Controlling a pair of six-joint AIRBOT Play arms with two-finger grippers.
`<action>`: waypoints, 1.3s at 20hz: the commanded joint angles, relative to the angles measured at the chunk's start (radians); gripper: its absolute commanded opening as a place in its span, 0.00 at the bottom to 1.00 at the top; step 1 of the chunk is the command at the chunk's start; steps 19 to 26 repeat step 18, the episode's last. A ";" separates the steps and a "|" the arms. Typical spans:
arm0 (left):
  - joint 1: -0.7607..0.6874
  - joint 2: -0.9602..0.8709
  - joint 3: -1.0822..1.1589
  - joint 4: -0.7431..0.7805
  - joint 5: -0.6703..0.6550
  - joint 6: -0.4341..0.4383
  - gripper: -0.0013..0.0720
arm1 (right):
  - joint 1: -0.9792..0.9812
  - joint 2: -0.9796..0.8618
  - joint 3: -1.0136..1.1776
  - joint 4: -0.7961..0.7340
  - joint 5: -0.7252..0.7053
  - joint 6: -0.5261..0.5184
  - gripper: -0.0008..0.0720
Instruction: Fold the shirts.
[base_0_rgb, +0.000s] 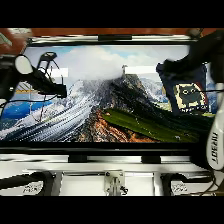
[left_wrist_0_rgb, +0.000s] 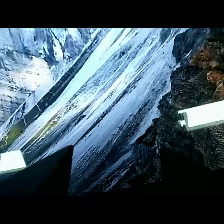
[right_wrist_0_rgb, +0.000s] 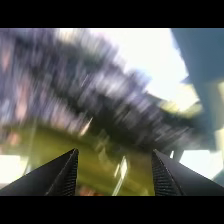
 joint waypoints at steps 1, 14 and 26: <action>-0.032 -0.047 0.014 0.014 -0.032 -0.033 0.88 | 0.080 -0.091 -0.050 0.072 -0.062 0.019 0.80; -0.034 -0.048 0.014 -0.021 -0.044 -0.032 0.88 | 0.104 -0.096 -0.049 0.069 -0.056 0.018 0.80; -0.034 -0.047 0.014 -0.021 -0.044 -0.032 0.88 | 0.104 -0.096 -0.049 0.069 -0.056 0.018 0.80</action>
